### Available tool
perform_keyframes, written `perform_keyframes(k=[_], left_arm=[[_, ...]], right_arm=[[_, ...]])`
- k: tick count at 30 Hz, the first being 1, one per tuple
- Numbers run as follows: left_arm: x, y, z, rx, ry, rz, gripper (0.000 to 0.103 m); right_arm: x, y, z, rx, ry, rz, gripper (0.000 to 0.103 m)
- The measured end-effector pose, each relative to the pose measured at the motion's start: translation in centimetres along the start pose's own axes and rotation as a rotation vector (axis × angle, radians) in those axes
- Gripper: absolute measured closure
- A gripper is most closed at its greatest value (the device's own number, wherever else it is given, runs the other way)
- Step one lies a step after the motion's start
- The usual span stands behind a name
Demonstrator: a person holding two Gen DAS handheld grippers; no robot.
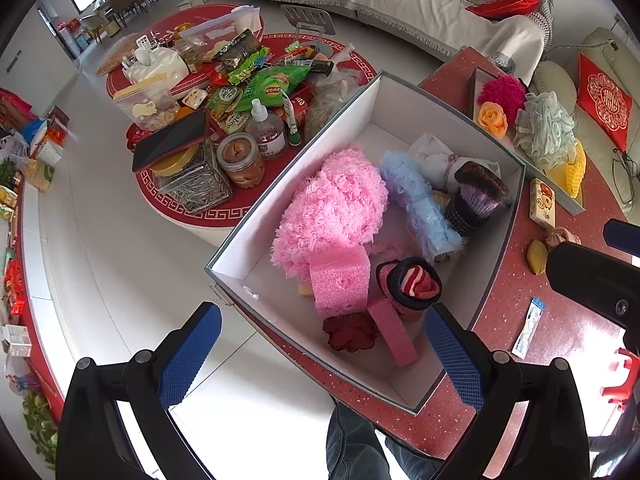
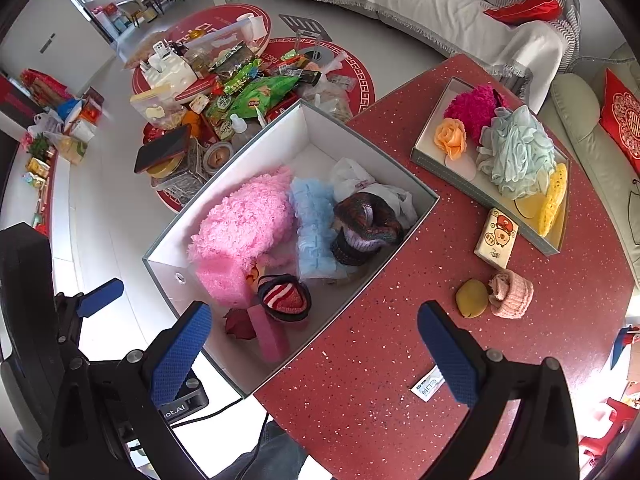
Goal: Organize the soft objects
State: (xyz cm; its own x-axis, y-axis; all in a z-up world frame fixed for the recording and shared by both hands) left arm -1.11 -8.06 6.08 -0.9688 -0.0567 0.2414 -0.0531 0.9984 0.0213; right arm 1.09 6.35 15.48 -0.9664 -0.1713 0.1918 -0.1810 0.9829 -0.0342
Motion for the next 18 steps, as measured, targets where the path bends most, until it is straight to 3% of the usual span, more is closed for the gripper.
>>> perform_keyframes(k=[18], left_arm=[[-1.07,0.01,-0.42,0.009,0.009,0.022,0.001]], right_arm=[[-0.43,-0.82,-0.13,-0.012,-0.019,-0.024,0.000]])
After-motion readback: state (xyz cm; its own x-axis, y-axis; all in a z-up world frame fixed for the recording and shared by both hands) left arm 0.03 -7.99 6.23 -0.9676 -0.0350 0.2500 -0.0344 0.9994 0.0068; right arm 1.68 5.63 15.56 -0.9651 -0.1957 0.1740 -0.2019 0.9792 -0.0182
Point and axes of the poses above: each gripper's, at about its wrist camera, not at the fingertips, and z roughly the way its jaws point, y to its right, x to its top, the point moved 1 cm from there along z, roughly the way its jaws point
